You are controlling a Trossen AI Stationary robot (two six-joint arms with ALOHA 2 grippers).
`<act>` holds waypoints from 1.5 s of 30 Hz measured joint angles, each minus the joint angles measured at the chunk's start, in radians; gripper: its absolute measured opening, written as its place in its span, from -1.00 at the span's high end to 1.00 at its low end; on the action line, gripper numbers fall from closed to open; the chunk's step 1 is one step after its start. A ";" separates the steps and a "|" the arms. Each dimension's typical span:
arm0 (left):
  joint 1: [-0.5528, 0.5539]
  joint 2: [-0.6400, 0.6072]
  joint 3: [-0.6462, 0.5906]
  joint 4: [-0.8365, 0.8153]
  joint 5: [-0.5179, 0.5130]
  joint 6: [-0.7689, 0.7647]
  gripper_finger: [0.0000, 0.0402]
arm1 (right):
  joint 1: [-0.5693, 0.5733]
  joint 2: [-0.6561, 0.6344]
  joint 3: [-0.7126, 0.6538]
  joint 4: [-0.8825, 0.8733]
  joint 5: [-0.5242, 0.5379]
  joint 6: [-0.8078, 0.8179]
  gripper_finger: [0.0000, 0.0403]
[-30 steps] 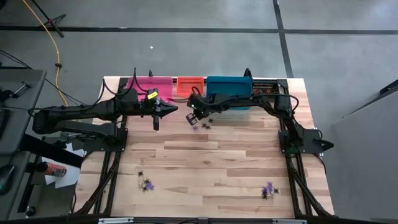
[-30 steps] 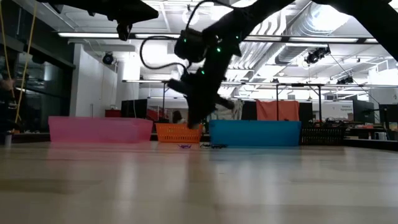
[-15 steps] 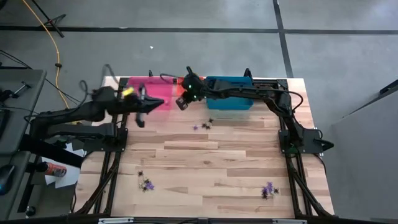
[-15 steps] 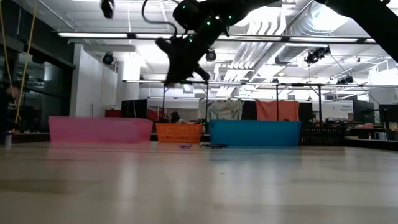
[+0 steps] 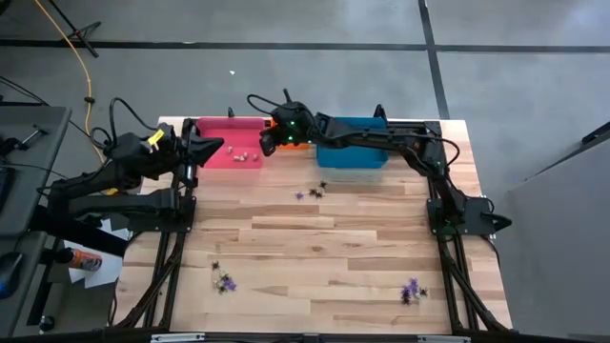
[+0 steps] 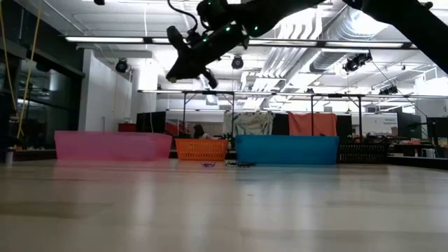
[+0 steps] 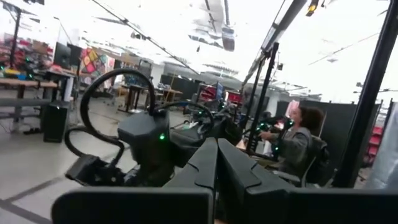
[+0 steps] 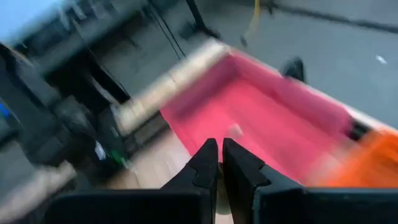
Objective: Sort Halloween decoration
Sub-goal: Put the white skull toy into the pink bin
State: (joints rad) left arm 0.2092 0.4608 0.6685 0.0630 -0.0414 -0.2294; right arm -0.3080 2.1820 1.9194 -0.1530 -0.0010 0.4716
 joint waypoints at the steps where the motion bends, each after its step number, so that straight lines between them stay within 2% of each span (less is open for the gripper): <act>1: 0.000 0.001 0.000 0.001 -0.001 -0.008 1.00 | 0.000 0.014 0.001 0.048 -0.004 0.019 0.92; 11: 0.000 0.006 0.000 0.002 -0.001 -0.048 1.00 | 0.000 0.246 0.055 0.347 -0.034 0.159 0.92; 17: 0.000 0.006 0.000 0.002 0.000 -0.057 1.00 | 0.003 0.368 0.147 0.381 -0.032 0.158 0.92; 28: 0.000 0.006 0.000 0.001 0.000 -0.026 1.00 | 0.000 0.392 0.162 0.367 -0.023 0.176 0.92; 35: 0.000 0.006 0.000 0.001 0.000 -0.031 1.00 | 0.000 0.392 0.162 0.366 -0.061 0.177 0.91; 39: 0.000 0.006 -0.001 0.001 0.000 -0.031 1.00 | 0.001 0.392 0.162 0.366 -0.064 0.174 0.78; 45: 0.000 0.006 -0.001 0.001 0.000 -0.057 1.00 | 0.000 0.392 0.162 0.370 -0.057 0.146 0.36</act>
State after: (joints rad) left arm 0.2095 0.4671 0.6678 0.0640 -0.0414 -0.2864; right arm -0.3077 2.5736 2.0811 0.2167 -0.0579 0.6176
